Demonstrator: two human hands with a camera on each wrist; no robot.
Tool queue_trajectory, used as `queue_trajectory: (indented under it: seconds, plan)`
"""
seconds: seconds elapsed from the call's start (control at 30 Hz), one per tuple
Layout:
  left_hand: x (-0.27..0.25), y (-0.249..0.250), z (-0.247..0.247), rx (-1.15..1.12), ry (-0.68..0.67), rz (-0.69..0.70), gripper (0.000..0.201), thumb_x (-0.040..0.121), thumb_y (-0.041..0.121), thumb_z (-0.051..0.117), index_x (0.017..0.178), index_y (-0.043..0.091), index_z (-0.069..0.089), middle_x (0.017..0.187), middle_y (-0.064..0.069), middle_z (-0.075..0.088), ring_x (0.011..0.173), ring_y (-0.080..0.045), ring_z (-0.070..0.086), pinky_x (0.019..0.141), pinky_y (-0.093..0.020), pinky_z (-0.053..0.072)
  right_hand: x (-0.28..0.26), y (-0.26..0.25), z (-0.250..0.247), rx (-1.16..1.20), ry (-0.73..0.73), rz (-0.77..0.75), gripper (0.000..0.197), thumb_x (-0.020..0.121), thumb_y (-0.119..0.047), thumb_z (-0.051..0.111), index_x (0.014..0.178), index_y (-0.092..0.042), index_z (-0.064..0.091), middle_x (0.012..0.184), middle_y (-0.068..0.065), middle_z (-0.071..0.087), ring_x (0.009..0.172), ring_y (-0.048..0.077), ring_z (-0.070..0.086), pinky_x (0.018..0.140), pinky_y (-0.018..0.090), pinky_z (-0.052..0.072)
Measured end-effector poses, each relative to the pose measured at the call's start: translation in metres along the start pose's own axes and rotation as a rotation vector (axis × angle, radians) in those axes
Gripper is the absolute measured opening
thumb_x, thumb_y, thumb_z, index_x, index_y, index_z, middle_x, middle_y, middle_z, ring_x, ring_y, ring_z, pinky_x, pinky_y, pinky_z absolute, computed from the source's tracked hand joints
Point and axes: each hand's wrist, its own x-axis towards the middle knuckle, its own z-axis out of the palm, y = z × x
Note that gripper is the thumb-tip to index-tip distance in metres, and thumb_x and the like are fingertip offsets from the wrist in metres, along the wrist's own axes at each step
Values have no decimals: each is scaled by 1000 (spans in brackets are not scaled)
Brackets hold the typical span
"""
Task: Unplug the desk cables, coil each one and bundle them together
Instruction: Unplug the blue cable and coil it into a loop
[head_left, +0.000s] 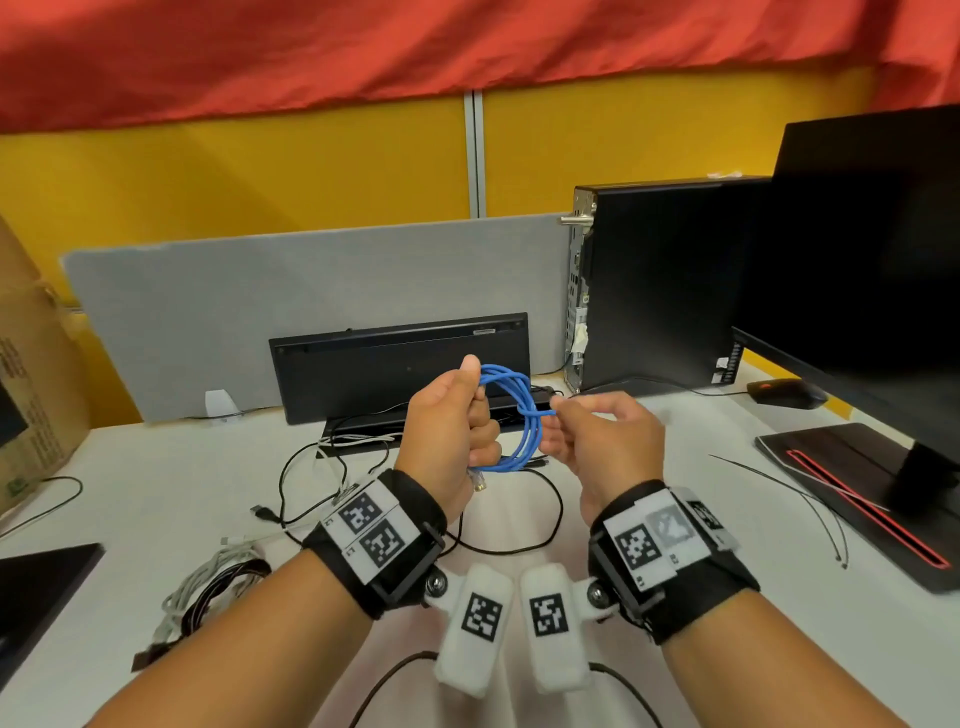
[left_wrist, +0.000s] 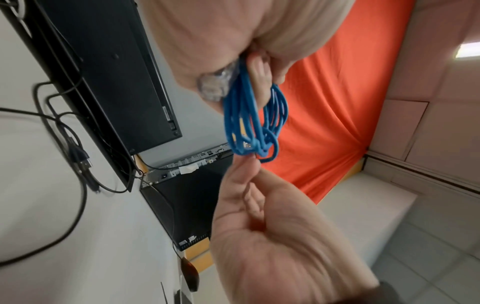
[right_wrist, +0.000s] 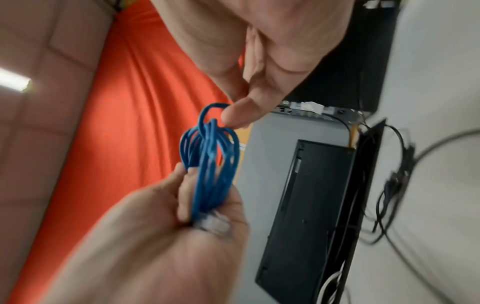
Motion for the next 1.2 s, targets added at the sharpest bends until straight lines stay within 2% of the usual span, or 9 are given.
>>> queue_trajectory:
  seconds: [0.17, 0.33, 0.47, 0.57, 0.67, 0.83, 1.03, 1.13, 1.2]
  plan:
    - [1, 2, 2, -63, 20, 17, 32, 102, 36, 44, 76, 17, 42, 56, 5, 26, 41, -7, 19, 35, -19, 20, -2, 1, 0, -265, -189, -153, 15, 90, -8, 63, 81, -13, 74, 65, 6, 72, 57, 19, 69, 57, 28, 58]
    - [2, 3, 0, -171, 25, 8, 34, 102, 37, 43, 77, 14, 44, 53, 5, 27, 38, -6, 19, 33, -18, 21, -12, 4, -4, -324, -425, -222, 34, 93, 1, 54, 86, -25, 75, 78, -4, 76, 74, 12, 73, 63, 16, 55]
    - [1, 1, 0, -235, 19, -26, 35, 102, 38, 42, 77, 14, 43, 53, 5, 25, 37, -5, 19, 32, -18, 22, -11, 7, -4, -398, -380, -302, 34, 89, -3, 62, 77, -32, 76, 70, -6, 74, 67, 10, 72, 62, 19, 57]
    - [-1, -2, 0, -280, 2, -66, 35, 102, 39, 42, 77, 14, 44, 53, 5, 25, 36, -5, 20, 31, -18, 23, -8, 6, -6, -370, -369, -278, 28, 86, -4, 68, 72, -26, 78, 68, -1, 74, 66, 14, 71, 66, 26, 59]
    - [-2, -6, 1, -305, -17, -75, 36, 102, 38, 41, 76, 13, 43, 52, 4, 26, 36, -6, 20, 31, -18, 26, -9, 6, -7, -197, -414, -112, 19, 86, -3, 68, 76, -14, 80, 77, 10, 75, 75, 24, 72, 72, 32, 60]
    - [0, -9, 0, -140, -7, 61, 35, 103, 36, 39, 76, 14, 42, 54, 3, 26, 38, -6, 21, 33, -18, 27, -11, -2, -13, 178, -554, 189, 22, 87, 1, 54, 87, 3, 75, 94, 23, 71, 89, 29, 69, 87, 37, 58]
    - [2, -12, -1, -63, 1, 94, 36, 103, 36, 38, 75, 14, 43, 55, 4, 25, 41, -6, 20, 37, -18, 26, -21, -2, -6, -126, -491, -76, 13, 87, -9, 66, 96, -10, 75, 90, 10, 74, 91, 29, 69, 88, 39, 56]
    - [3, -12, -1, -37, -10, 105, 37, 103, 37, 39, 77, 13, 49, 57, 3, 28, 42, -6, 24, 39, -19, 31, -22, -1, -2, -3, -454, -46, 33, 88, -3, 64, 118, -17, 62, 89, 5, 72, 84, 17, 69, 77, 29, 55]
    - [4, -13, -2, -36, -30, 80, 37, 102, 38, 39, 80, 11, 51, 63, -1, 35, 43, -7, 30, 42, -20, 37, -23, -3, 0, 75, -451, -19, 47, 88, 1, 62, 123, -27, 51, 88, 6, 71, 77, 14, 68, 76, 30, 54]
